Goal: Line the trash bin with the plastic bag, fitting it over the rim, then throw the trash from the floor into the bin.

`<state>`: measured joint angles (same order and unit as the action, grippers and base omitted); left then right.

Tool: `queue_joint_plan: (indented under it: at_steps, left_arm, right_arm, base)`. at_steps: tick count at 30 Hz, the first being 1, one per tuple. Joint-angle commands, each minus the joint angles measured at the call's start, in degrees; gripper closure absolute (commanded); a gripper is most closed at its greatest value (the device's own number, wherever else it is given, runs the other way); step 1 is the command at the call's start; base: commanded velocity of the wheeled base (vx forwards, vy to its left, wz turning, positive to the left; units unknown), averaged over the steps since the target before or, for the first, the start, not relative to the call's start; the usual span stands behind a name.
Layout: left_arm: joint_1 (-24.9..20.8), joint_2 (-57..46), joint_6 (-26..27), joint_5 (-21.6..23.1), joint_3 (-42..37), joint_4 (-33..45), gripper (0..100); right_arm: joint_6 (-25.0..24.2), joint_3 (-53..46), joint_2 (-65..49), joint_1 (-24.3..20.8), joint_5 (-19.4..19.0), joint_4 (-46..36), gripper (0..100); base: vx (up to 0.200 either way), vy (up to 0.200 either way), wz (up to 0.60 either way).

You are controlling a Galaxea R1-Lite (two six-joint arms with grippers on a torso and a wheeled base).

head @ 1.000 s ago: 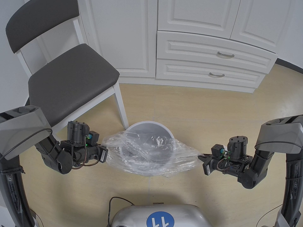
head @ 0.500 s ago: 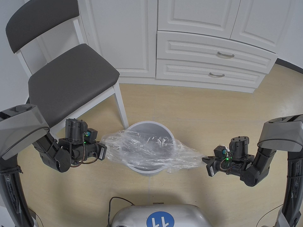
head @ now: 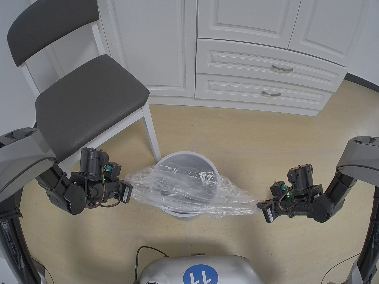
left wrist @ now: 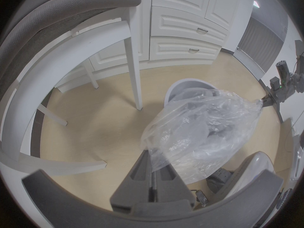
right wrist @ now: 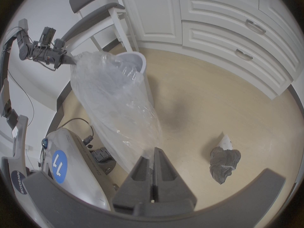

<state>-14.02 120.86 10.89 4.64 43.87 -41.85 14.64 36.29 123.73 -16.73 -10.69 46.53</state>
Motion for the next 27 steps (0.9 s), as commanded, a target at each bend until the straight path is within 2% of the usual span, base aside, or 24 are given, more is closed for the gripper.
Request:
queue_joint_plan:
  at_steps: [1,5,11,19,27]
  left_arm:
    - [-0.57,-2.12,0.28,1.68,-0.63,3.44,100]
    - [-0.48,-3.96,1.07,3.7,-0.72,8.54,100]
    - [0.04,-6.25,3.0,3.97,-0.46,13.37,100]
    - [0.75,-6.69,7.48,4.06,-0.1,20.49,100]
    - [0.04,-1.68,7.75,3.97,1.74,20.32,100]
  right_arm:
    - [-0.23,-0.87,-2.62,-1.64,-0.03,-0.56,100]
    - [0.12,-1.57,-3.5,-2.61,-0.03,-1.0,100]
    - [1.27,-2.37,-4.73,-3.05,0.06,-2.32,100]
    - [8.21,-2.28,-8.25,-1.64,-0.03,-12.43,100]
    - [8.91,-0.7,-4.64,-2.43,0.41,-13.05,100]
  base:
    - [0.0,0.0,0.0]
    - [0.0,0.0,0.0]
    - [0.0,0.0,0.0]
    - [0.0,0.0,0.0]
    - [0.0,0.0,0.0]
